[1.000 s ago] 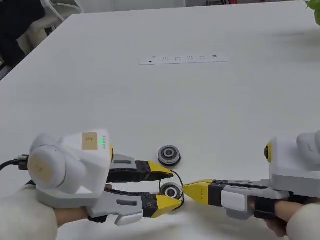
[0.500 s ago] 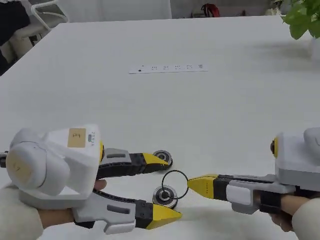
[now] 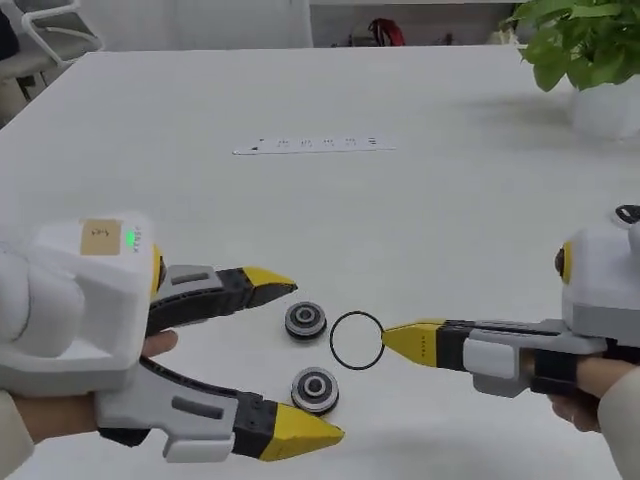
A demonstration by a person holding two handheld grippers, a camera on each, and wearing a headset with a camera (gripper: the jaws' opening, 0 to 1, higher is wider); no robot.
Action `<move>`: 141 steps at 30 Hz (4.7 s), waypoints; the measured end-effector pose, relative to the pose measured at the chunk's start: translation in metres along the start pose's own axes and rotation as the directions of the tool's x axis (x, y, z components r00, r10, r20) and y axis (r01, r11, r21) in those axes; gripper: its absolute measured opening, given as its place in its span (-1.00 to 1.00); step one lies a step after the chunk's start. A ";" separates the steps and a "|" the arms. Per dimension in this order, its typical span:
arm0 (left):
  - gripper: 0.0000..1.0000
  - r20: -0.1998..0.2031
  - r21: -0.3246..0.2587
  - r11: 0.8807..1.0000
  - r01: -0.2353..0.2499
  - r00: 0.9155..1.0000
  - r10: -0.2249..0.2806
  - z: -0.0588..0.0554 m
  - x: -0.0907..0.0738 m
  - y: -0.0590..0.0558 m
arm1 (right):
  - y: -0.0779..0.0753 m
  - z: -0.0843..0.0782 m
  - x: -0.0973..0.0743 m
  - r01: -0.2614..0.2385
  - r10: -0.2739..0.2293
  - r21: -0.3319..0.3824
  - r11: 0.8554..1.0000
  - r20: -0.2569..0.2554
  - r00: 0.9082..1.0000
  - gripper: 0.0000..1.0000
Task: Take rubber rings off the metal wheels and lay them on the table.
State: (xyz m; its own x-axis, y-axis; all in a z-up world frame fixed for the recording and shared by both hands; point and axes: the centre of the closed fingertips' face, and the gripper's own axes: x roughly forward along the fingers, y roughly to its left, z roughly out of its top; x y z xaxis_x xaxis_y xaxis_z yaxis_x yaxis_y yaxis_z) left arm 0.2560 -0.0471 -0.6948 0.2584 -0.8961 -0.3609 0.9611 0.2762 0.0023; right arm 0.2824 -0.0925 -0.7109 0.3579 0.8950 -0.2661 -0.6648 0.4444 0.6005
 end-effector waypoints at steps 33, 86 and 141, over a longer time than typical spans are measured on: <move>1.00 -0.035 -0.008 0.992 -0.127 0.991 0.127 -0.013 -0.111 0.013 | 0.050 0.019 -0.016 0.027 -0.031 -0.094 0.995 -0.041 0.999 -1.00; 1.00 -0.021 -0.109 0.961 -0.253 0.968 0.252 -0.085 -0.170 0.039 | 0.088 0.019 0.075 -0.059 0.027 -0.188 0.980 -0.169 0.985 -1.00; 0.95 -0.061 -0.175 0.958 -0.227 0.974 0.219 -0.111 -0.119 0.078 | 0.034 -0.037 0.136 -0.107 0.067 -0.079 0.991 -0.396 0.916 -1.00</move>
State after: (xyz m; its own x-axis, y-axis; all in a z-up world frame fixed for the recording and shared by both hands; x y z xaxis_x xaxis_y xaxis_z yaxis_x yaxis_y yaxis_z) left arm 0.2893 0.1197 -0.7548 0.4566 -0.7908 -0.4075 0.8452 0.5286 -0.0789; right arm 0.2838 0.0454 -0.7543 0.0238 0.8645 -0.5021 -0.7491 0.3480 0.5637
